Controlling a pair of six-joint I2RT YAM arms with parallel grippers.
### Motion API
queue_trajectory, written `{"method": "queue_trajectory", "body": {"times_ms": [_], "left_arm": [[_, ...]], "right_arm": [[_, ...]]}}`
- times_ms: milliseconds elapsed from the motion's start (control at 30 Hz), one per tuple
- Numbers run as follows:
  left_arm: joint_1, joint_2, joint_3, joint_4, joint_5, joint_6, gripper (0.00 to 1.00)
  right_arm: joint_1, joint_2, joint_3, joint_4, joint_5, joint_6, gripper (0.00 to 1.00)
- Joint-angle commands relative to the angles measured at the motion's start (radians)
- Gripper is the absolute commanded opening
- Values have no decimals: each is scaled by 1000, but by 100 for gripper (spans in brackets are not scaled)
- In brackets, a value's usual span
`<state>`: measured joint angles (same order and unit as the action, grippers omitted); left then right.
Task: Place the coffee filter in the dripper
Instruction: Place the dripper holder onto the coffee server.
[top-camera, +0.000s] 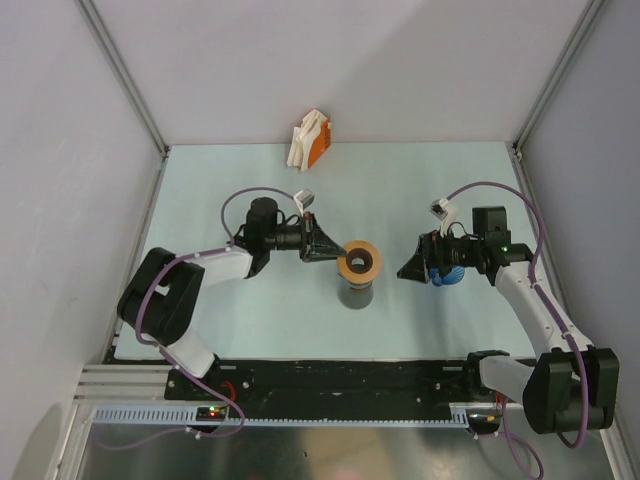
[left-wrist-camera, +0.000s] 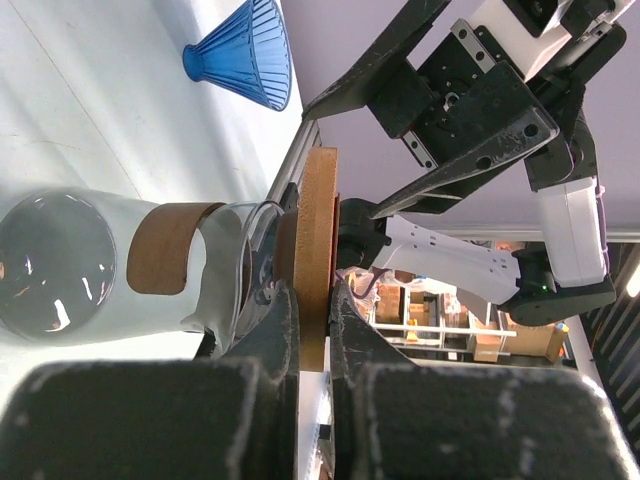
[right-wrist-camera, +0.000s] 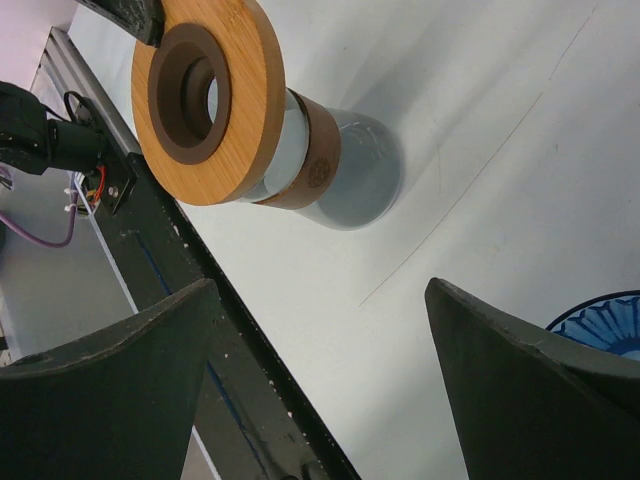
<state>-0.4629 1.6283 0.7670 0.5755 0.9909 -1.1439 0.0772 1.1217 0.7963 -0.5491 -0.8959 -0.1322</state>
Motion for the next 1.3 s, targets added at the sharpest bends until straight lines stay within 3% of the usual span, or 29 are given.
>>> {"method": "queue_trajectory", "body": {"times_ms": [0, 400, 767, 1167, 1267], "left_arm": [[-12, 8, 41, 43, -4, 5, 4], [-14, -7, 37, 4, -7, 36, 17], [-14, -35, 38, -81, -8, 103, 22], [-11, -96, 47, -193, -33, 204, 50], [-11, -115, 53, -252, -52, 243, 62]], "right_arm": [[2, -14, 9, 2, 2, -14, 90], [2, -10, 9, 0, 8, -19, 90], [1, -11, 9, 0, 11, -19, 90], [2, -13, 9, 5, 6, -10, 90], [2, -12, 9, 6, 7, -7, 90]]}}
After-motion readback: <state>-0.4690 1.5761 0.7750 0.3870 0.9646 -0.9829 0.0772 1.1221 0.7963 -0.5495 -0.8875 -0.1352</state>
